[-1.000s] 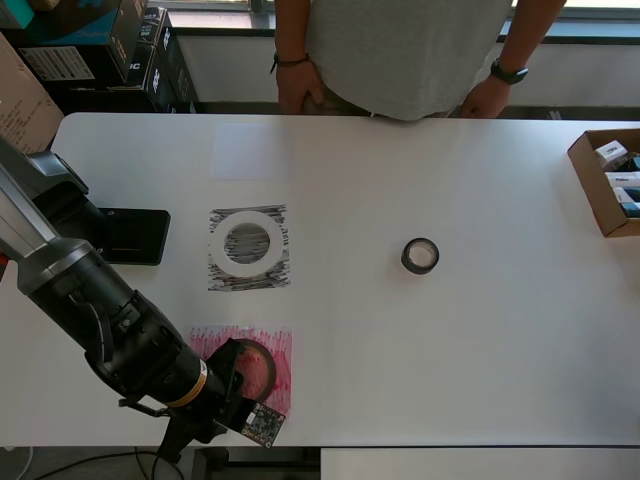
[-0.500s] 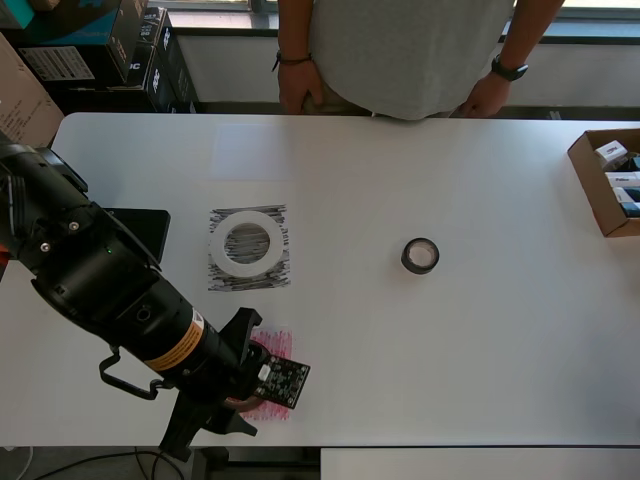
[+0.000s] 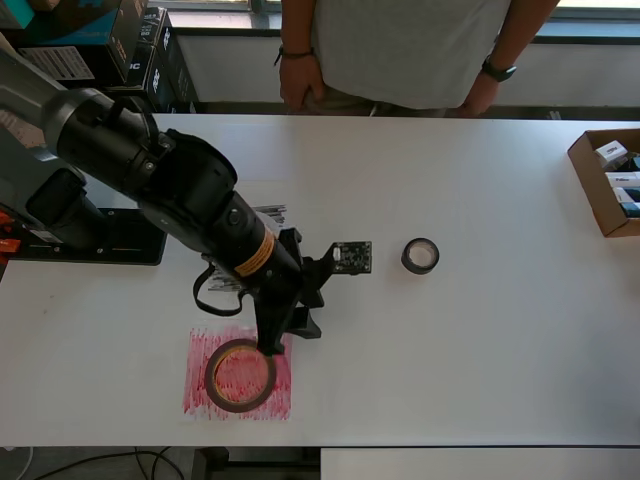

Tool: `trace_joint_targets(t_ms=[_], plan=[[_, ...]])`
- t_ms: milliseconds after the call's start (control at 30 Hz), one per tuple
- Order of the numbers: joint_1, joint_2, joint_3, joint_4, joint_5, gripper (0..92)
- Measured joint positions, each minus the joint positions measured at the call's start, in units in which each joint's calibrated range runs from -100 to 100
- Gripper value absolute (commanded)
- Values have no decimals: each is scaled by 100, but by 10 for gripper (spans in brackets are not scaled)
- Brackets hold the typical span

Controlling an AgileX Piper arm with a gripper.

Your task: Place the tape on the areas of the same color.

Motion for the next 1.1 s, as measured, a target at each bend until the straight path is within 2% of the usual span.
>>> trace_joint_targets(t_ms=[300,767,1100], plan=[[577,-283,542,0,-22,488],[518,-1972,2132,-122,-110,488],[518,-2294,3318,-1126,-499,488]])
